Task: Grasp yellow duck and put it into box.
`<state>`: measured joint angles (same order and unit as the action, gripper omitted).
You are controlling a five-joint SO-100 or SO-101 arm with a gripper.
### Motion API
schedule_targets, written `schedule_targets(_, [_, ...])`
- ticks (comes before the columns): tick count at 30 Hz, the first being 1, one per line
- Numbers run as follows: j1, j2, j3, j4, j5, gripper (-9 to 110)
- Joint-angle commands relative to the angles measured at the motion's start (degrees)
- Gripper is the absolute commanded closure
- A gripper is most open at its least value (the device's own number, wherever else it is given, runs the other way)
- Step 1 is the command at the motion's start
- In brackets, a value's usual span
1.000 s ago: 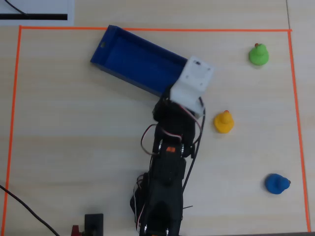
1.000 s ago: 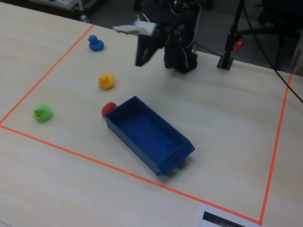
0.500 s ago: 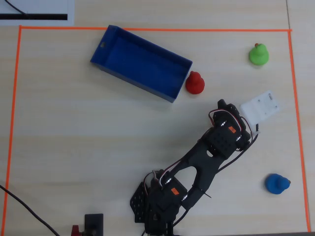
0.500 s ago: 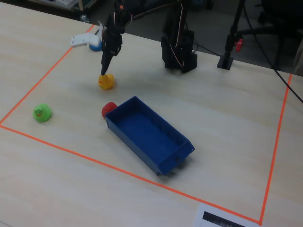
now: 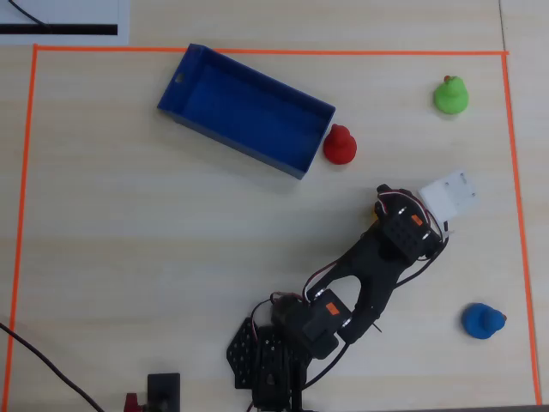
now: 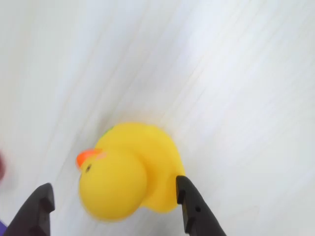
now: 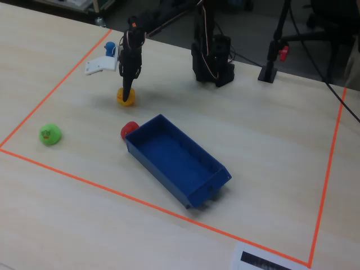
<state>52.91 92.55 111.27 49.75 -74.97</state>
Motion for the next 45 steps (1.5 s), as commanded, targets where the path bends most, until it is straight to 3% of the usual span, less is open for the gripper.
schedule_targets(1, [0.7,-4.2,-9.0,4.0,0.5,70])
schedule_targets(9, [1.4,-12.3,-19.7,11.2,0.4,77])
schedule_targets(12, [1.1,-15.3,-24.5,15.6,0.0,94])
schedule_targets(15, [1.0,-17.1,-28.3,17.7,-0.1,101])
schedule_targets(29, [1.6,-9.8,-30.1,16.3,1.8,101])
schedule_targets(35, [-11.2,2.6,-37.1,27.4,10.9,101])
schedule_targets(45, [-46.1,12.0,-41.4,40.1,16.3,101])
